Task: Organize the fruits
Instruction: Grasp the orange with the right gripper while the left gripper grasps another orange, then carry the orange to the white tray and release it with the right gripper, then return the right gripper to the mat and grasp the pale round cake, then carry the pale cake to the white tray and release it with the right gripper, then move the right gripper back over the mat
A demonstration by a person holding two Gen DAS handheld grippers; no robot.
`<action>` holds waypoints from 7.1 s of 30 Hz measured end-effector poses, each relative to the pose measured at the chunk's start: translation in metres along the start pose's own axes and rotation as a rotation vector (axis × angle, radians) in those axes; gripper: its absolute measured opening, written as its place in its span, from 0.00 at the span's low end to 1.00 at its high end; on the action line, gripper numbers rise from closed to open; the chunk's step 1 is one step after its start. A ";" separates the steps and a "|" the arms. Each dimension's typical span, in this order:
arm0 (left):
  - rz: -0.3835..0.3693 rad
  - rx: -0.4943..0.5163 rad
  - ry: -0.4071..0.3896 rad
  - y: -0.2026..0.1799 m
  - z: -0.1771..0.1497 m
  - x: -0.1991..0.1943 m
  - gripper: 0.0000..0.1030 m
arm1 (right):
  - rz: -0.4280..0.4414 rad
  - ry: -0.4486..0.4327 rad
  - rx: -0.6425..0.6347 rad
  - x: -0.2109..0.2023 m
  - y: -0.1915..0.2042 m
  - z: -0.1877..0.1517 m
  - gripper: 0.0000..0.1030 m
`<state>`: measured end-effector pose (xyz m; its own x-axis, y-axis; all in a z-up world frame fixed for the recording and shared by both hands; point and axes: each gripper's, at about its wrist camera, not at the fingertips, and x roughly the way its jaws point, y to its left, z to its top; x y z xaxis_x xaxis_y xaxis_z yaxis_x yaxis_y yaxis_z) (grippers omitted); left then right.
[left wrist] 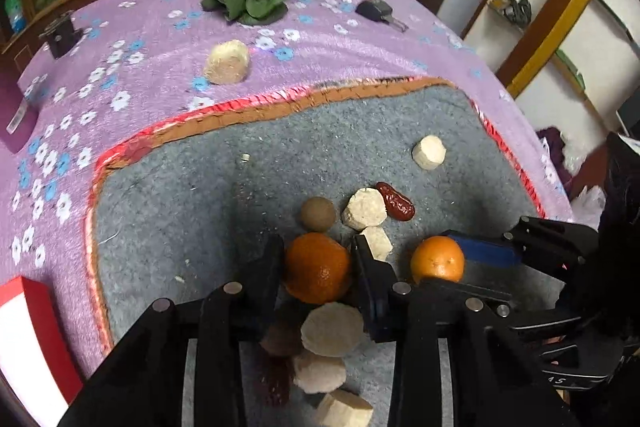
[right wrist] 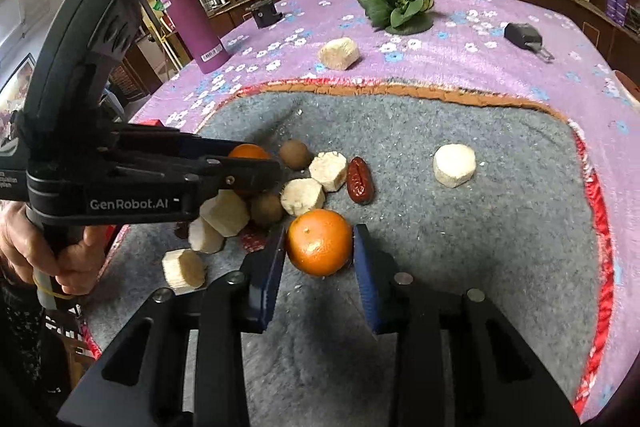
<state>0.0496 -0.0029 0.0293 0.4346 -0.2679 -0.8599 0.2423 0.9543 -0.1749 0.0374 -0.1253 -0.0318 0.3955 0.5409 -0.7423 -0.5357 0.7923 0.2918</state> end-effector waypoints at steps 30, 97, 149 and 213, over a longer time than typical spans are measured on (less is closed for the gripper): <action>0.437 -0.528 -0.297 0.156 -0.216 -0.198 0.33 | 0.359 0.116 -0.141 0.074 0.253 0.019 0.35; 0.173 0.225 -0.107 -0.043 -0.045 -0.021 0.32 | -0.281 -0.047 0.031 0.026 -0.071 0.033 0.46; 0.075 0.221 -0.036 -0.057 -0.087 -0.037 0.28 | -0.114 -0.038 0.126 0.005 -0.077 0.012 0.28; 0.728 -0.164 -0.354 0.014 -0.181 -0.209 0.79 | 0.198 -0.205 -0.078 -0.062 0.133 -0.010 0.62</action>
<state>-0.1953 0.0908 0.1199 0.6879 0.4254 -0.5880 -0.3235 0.9050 0.2763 -0.0663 -0.0561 0.0471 0.4154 0.7349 -0.5361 -0.6704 0.6457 0.3656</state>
